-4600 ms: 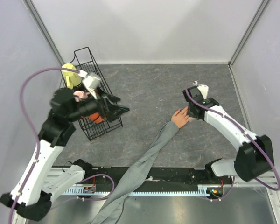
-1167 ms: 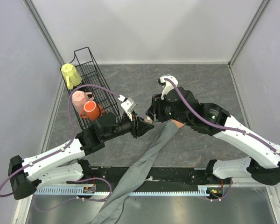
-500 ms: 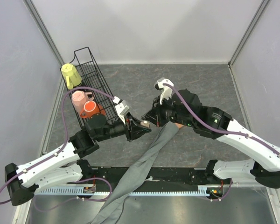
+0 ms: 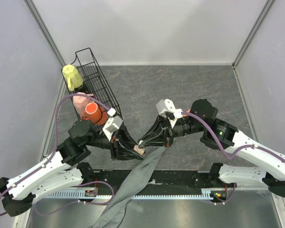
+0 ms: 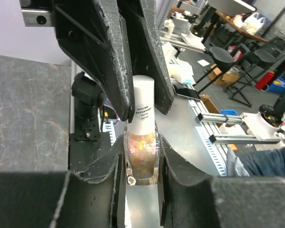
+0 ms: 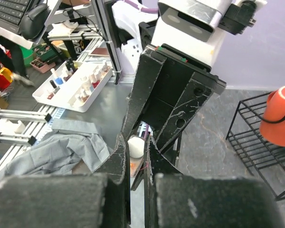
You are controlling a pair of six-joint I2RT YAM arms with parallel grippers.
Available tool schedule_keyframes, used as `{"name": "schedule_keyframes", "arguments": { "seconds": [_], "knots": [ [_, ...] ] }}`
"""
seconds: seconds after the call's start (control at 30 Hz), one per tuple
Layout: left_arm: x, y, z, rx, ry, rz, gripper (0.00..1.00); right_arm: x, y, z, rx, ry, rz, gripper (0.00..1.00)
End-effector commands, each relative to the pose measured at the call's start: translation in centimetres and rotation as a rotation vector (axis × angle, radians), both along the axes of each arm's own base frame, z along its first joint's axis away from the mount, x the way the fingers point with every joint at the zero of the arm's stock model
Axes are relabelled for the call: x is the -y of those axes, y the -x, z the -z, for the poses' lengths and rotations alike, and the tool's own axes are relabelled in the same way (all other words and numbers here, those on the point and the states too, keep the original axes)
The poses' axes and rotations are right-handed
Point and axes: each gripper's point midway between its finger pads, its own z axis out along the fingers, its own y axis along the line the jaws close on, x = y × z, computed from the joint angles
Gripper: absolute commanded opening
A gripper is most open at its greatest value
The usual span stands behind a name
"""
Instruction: Paint the nails
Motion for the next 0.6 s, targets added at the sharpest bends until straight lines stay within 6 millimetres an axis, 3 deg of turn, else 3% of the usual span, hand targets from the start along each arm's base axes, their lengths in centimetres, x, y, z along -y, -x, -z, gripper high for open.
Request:
{"name": "schedule_keyframes", "arguments": {
  "seconds": [0.0,0.03,0.07,0.1,0.13,0.17,0.23,0.3,0.33,0.37,0.4,0.43,0.47,0.5,0.53,0.57],
  "knots": [
    [-1.9,-0.5,-5.7,0.122,0.135,-0.13,0.02,-0.3,-0.9,0.8,0.023,0.012,0.037,0.02],
    [-1.9,-1.4,-5.6,0.119,0.125,-0.187,0.02,-0.3,-2.0,0.2,0.008,0.011,0.108,0.12],
    [-2.0,-3.5,-5.9,0.128,0.12,-0.314,0.02,-0.2,-3.1,0.8,-0.024,0.054,0.184,0.24],
    [-2.2,-4.9,-4.8,0.105,0.071,-0.392,0.02,-0.1,-6.1,1.1,-0.079,0.085,0.369,0.43],
    [-2.5,-6.2,-4.6,0.103,0.059,-0.474,0.02,0.4,-7.1,-0.2,-0.102,0.08,0.443,0.5],
    [-3.2,-8.6,-4.3,0.109,0.05,-0.614,0.02,0.7,-8.4,1.0,-0.15,0.146,0.529,0.55],
    [-3.9,-10.6,-3.6,0.107,0.028,-0.73,0.02,1.5,-10.4,-0.2,-0.266,0.136,0.686,0.6],
    [-4.5,-12.7,-2.7,0.124,0.002,-0.839,0.02,1.3,-11.0,0.7,-0.359,0.172,0.759,0.62],
    [-4.5,-13.3,-2.5,0.125,-0.009,-0.868,0.02,1.8,-12.0,-0.5,-0.43,0.139,0.85,0.62],
    [-4.4,-13.6,-2.5,0.142,-0.016,-0.876,0.02,1.5,-12.2,0.9,-0.448,0.205,0.881,0.62],
    [-4.2,-14.4,-2.0,0.143,-0.041,-0.899,0.02,1.0,-11.6,0.8,-0.445,0.219,0.881,0.61],
    [-4.2,-14.5,-2.0,0.148,-0.044,-0.906,0.02,0.9,-11.5,-0.6,-0.453,0.197,0.895,0.61],
    [-4.2,-15.0,-1.9,0.147,-0.054,-0.928,0.02,1.1,-12.2,0.3,-0.436,0.229,0.977,0.61],
    [-4.3,-15.3,-1.8,0.145,-0.06,-0.942,0.02,0.5,-11.4,0.1,-0.426,0.237,0.975,0.61],
    [-4.1,-15.6,-1.5,0.141,-0.071,-0.953,0.02,0.3,-11.4,-1.1,-0.423,0.217,0.996,0.61],
    [-4.2,-15.9,-1.5,0.143,-0.073,-0.962,0.02,0.0,-12.2,0.1,-0.413,0.257,1.073,0.61]
  ]
}}
